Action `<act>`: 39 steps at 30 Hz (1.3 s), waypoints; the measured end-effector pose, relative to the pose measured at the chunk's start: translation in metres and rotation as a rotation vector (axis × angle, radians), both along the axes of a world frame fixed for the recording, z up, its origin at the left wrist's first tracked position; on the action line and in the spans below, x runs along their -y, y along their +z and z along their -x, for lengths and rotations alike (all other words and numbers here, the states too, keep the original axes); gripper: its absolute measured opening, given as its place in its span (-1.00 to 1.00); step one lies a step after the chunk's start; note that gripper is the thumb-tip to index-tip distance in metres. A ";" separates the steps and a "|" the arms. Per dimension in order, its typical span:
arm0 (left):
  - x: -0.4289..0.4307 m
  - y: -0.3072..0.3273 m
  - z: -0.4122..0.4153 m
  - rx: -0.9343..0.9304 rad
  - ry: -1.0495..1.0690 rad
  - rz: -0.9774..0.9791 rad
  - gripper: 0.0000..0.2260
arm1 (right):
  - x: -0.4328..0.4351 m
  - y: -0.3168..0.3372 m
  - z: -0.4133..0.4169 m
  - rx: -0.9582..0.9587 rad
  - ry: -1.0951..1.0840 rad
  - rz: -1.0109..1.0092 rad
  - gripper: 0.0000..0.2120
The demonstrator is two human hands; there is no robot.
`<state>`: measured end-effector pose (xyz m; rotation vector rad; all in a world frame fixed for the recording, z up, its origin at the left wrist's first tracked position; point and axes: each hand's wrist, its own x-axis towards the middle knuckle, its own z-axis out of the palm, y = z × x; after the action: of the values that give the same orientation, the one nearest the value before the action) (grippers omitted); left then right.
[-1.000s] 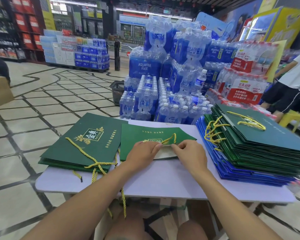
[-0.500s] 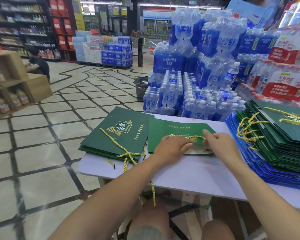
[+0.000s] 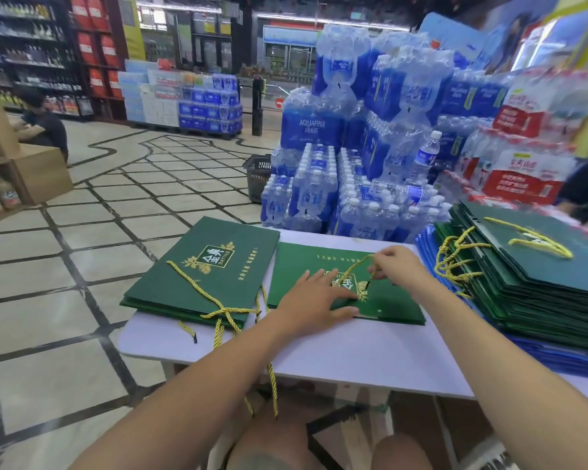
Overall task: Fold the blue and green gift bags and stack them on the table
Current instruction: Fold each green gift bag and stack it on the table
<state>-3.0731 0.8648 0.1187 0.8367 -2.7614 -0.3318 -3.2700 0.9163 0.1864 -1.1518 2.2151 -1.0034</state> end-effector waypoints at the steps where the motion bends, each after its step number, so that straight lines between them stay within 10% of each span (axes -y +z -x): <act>1: -0.001 0.001 0.000 -0.007 -0.001 -0.004 -0.57 | 0.003 0.006 -0.002 0.076 0.015 -0.013 -0.84; 10: 0.002 0.000 0.005 -0.026 0.015 -0.008 -0.58 | -0.011 -0.002 0.021 -0.073 0.293 -0.210 -0.65; 15: 0.004 -0.003 0.006 0.012 0.013 0.014 -0.53 | -0.037 -0.004 0.030 -0.466 0.460 -0.224 -0.82; 30: 0.002 -0.003 0.008 0.031 0.018 0.002 -0.56 | -0.053 -0.016 0.032 -0.423 0.487 -0.034 -0.91; 39: 0.001 -0.003 0.008 0.032 0.016 -0.018 -0.57 | -0.053 0.004 0.025 -0.785 0.644 -0.204 -0.82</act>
<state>-3.0813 0.8636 0.1162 0.8758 -2.7838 -0.3436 -3.2947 0.9688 0.1904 -2.2109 2.1013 -0.0367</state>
